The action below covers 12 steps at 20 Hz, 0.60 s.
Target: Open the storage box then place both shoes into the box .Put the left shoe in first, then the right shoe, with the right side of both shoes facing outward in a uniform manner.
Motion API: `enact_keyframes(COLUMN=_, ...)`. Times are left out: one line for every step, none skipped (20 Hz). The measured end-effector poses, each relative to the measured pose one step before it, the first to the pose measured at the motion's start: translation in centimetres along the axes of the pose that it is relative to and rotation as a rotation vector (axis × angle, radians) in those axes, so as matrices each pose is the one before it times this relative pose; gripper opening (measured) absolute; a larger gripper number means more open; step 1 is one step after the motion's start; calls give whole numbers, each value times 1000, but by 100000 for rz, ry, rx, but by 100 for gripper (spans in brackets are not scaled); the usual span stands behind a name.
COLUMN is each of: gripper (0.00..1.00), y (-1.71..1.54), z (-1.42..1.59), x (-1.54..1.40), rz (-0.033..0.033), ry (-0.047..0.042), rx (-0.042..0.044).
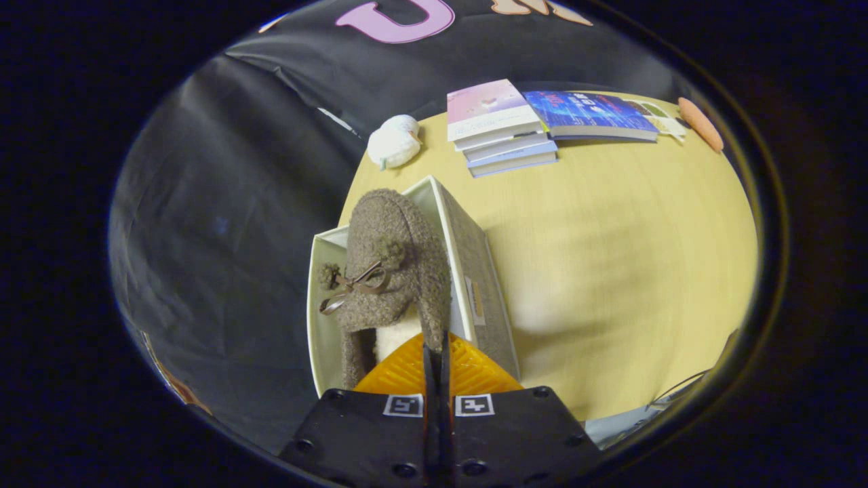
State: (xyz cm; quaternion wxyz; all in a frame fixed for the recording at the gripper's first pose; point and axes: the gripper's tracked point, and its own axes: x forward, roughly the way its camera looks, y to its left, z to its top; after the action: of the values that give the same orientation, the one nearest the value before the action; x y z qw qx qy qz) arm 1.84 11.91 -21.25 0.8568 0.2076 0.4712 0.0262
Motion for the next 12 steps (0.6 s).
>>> enact_keyframes(gripper=4, y=21, z=-101, x=43, rz=-274, ry=147, rx=468)
enact_keyframes(gripper=4, y=-56, z=74, x=63, rz=-515, ry=-219, rx=475)
enact_keyframes(gripper=4, y=-49, z=23, x=-63, rz=-409, ry=-19, rx=70)
enact_keyframes(gripper=4, y=-129, z=6, x=-11, rz=-695, ry=27, rx=420)
enact_keyframes(gripper=4, y=9, z=-112, x=-111, rz=-575, ry=263, rx=272)
enact_keyframes(gripper=6, y=-67, z=-110, x=-18, rz=-539, ry=322, rx=200)
enact_keyframes(gripper=8, y=325, z=11, x=32, rz=716, ry=238, rx=-214)
enact_keyframes(gripper=9, y=-4, z=-221, x=-17, rz=-161, ry=249, rx=-377)
enact_keyframes(gripper=11, y=-58, z=122, x=-204, rz=-161, ry=-718, rx=251)
enact_keyframes(gripper=11, y=126, z=37, x=157, rz=252, ry=-333, rx=384)
enact_keyframes(gripper=11, y=-21, z=109, x=-22, rz=-61, ry=-550, rx=365)
enact_keyframes(gripper=11, y=-212, z=188, x=-164, rz=-328, ry=-387, rx=299)
